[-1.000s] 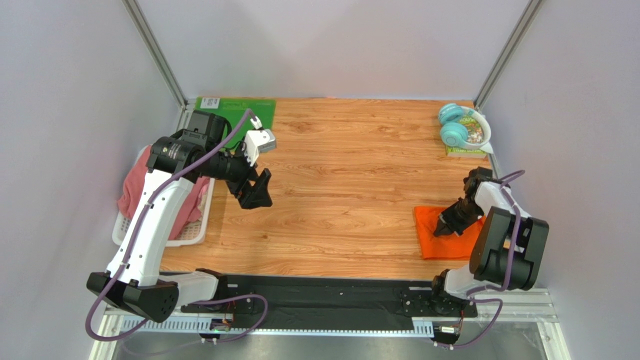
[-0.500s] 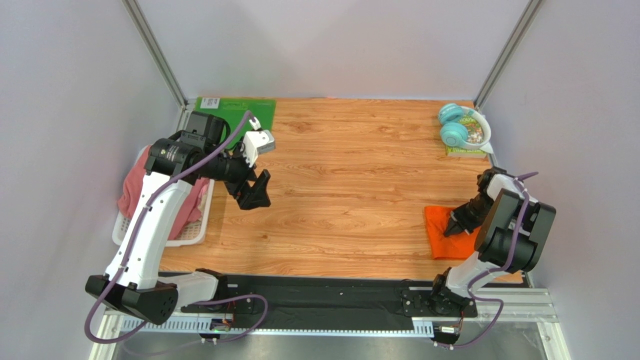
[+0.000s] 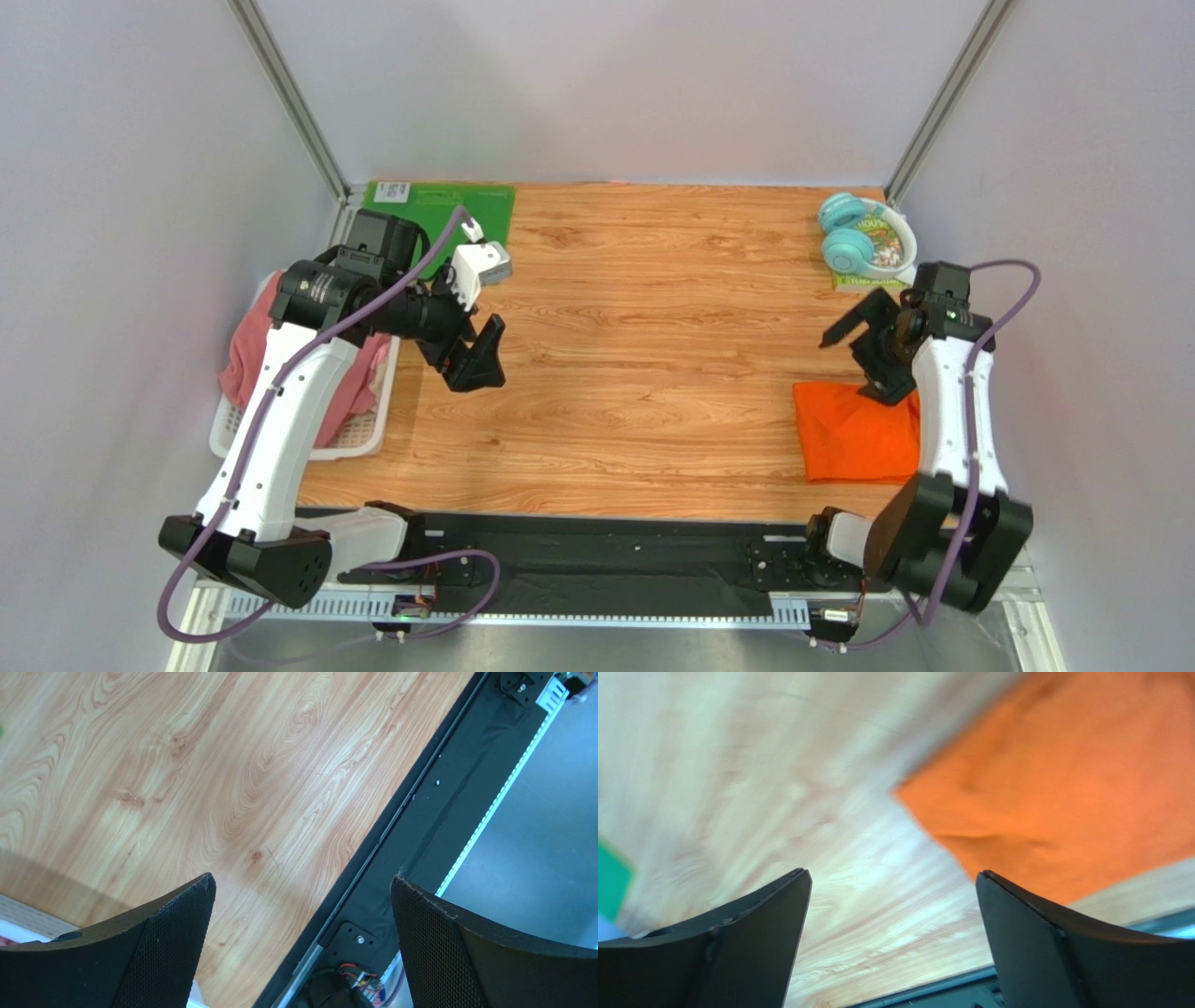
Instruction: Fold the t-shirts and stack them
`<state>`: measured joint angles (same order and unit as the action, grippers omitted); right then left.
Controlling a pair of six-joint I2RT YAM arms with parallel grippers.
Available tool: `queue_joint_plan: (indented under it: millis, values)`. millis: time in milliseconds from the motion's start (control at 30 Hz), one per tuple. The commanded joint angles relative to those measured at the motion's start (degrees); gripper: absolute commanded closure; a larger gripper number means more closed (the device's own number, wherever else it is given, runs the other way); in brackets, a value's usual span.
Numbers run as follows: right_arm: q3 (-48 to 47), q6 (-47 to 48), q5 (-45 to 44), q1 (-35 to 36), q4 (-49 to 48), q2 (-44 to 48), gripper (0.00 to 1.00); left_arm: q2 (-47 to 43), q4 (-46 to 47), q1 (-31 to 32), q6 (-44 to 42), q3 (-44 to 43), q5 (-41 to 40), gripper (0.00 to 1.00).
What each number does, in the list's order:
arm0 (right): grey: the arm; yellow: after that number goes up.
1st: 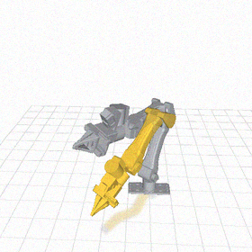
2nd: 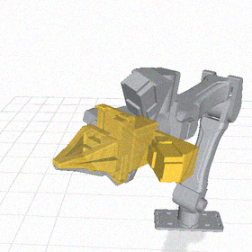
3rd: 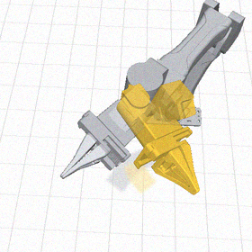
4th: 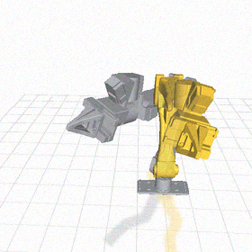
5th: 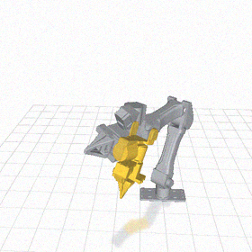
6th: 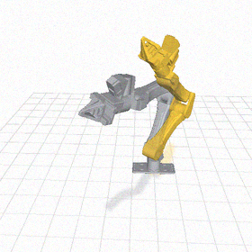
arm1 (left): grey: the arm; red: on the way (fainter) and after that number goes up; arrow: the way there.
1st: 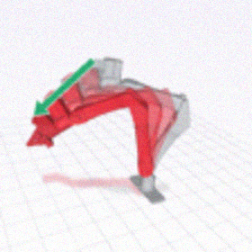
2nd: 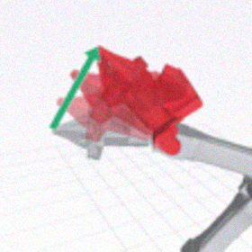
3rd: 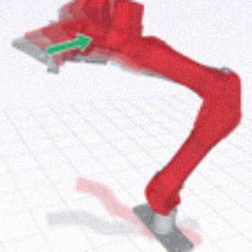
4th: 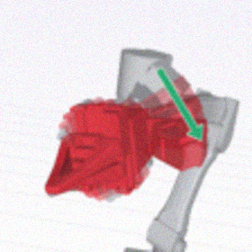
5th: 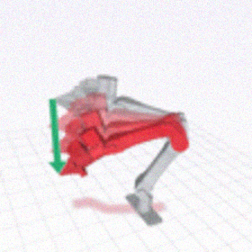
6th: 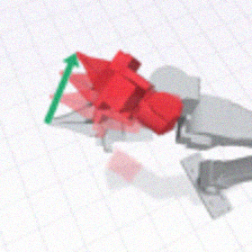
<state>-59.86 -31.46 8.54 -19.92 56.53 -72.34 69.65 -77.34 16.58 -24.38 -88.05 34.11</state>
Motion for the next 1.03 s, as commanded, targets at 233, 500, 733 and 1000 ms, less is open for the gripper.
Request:
queue_joint_plan:
  millis: [233,500,733,1000]
  values:
    - [1.93,6.4,-1.52,16.85,-4.5,16.86,0.0,-8.38,7.01,0.03,13.13,10.35,-11.76,0.0]
    - [-0.44,8.52,3.68,18.07,-6.87,21.18,0.0,-11.11,12.03,0.03,17.61,10.27,-17.31,0.0]
    - [-1.23,9.58,7.63,19.66,-8.81,22.86,0.0,-9.62,11.6,-0.4,18.75,10.18,-20.15,0.0]
    - [-0.26,10.28,7.46,22.03,-7.75,24.69,0.0,-10.76,13.09,-3.83,19.37,12.99,-16.62,0.0]
